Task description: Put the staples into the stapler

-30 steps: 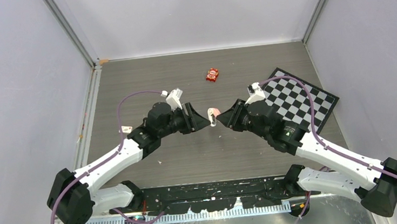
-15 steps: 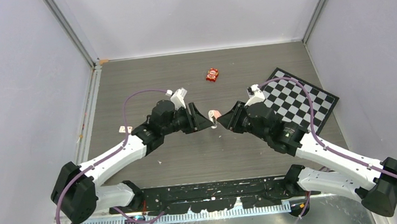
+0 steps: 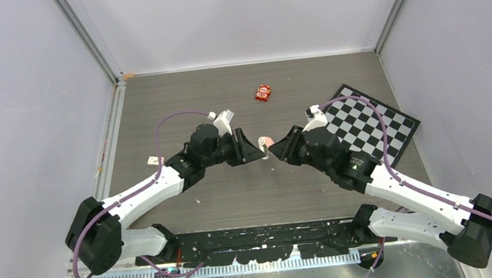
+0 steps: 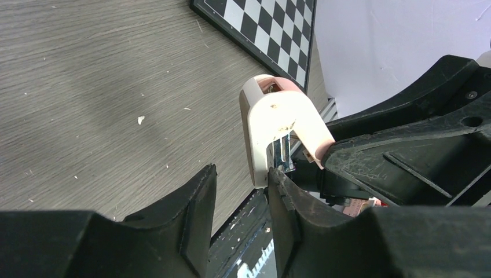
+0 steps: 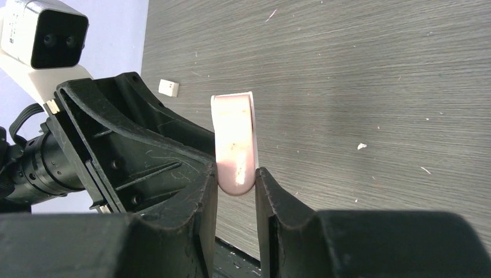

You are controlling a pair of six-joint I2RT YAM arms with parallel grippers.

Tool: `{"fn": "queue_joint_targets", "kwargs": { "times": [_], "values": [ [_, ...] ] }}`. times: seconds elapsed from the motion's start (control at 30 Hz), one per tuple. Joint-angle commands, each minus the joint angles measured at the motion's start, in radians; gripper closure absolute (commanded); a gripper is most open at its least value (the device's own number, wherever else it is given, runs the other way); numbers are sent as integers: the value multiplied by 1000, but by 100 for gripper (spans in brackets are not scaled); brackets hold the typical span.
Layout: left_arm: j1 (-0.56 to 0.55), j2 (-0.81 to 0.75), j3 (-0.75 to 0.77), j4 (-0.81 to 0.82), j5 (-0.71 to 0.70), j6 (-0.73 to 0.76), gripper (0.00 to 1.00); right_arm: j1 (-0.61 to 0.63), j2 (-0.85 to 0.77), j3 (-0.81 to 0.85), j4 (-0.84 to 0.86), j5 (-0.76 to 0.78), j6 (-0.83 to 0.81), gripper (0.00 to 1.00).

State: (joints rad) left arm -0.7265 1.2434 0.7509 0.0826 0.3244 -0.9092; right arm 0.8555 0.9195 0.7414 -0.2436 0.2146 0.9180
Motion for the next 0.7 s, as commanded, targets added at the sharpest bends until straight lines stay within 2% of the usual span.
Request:
{"fn": "queue_joint_targets", "kwargs": {
  "times": [0.0,0.2,0.37,0.47,0.53,0.67],
  "values": [
    [-4,18,27,53,11,11,60,7,12,-1,88,10,-9,82],
    [-4,63,32,72,32,3,58,8,28,-11,107,1,-7,82],
    [-5,91,31,84,37,-10,48,8,31,-13,109,4,-7,82],
    [-5,102,27,102,43,-17,48,8,30,-15,110,4,-3,82],
    [-5,109,27,111,49,-19,53,7,31,-15,110,2,-4,82],
    [-5,114,20,142,59,-27,75,8,32,-18,111,0,1,82]
  ]
}}
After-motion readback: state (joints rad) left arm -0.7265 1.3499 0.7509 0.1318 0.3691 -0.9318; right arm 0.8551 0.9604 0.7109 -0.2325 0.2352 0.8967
